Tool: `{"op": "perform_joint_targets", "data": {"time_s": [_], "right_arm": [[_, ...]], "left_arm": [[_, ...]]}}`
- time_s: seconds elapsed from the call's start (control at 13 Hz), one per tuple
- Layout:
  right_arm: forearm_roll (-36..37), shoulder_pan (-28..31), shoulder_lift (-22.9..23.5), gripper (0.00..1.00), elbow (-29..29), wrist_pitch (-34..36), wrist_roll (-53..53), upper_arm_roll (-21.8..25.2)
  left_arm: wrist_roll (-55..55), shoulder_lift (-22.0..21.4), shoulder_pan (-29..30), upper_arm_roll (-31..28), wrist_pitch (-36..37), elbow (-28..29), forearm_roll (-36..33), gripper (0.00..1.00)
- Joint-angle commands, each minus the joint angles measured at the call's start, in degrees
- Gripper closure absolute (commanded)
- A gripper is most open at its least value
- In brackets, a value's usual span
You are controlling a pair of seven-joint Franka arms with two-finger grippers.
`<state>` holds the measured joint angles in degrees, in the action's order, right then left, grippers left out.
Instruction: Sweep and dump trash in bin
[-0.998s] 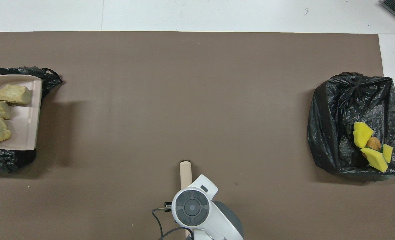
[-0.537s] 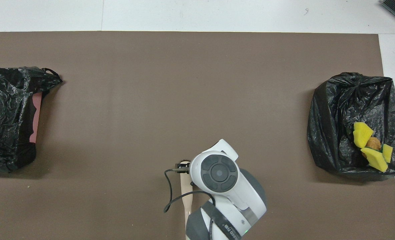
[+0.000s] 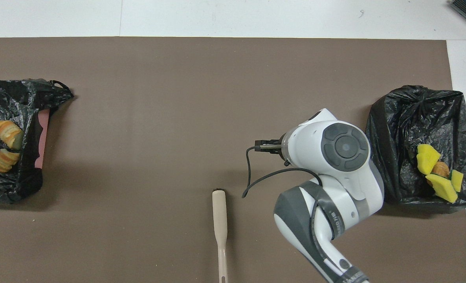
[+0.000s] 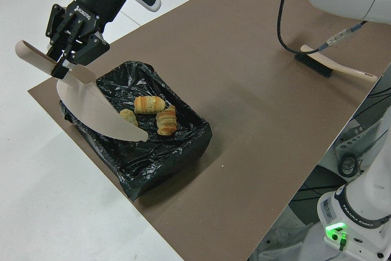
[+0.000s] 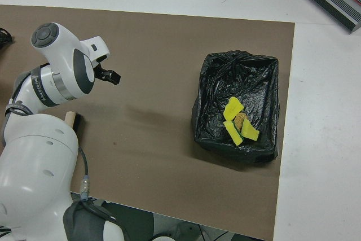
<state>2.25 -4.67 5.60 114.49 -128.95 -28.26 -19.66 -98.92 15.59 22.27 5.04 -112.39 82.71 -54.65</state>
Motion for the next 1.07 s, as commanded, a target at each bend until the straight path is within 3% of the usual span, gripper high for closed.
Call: {"op": "perform_joint_targets", "data": {"time_s": [0.0,0.31,0.77,1.0], "right_arm": [[2.93,2.91,-0.15,0.00,-3.12,4.05,5.22,-0.21],[3.11,-1.21,-0.76,0.00,-6.81,5.47,7.60,11.54],[1.97,-0.69,-6.20,0.00,-12.01,16.27,19.89,20.34],[1.88,0.01,-7.80,0.00,-15.85,23.27,23.59,22.81]], "left_arm": [[0.66,-0.65,-1.35,-0.64,0.77,-1.14,-3.00,1.00],[0.93,-1.88,-3.55,0.15,4.98,-0.97,-0.64,1.00],[3.80,-3.81,-12.06,0.33,14.54,1.49,12.10,1.00],[10.04,-7.32,-16.54,0.33,15.97,7.18,17.89,1.00]]}}
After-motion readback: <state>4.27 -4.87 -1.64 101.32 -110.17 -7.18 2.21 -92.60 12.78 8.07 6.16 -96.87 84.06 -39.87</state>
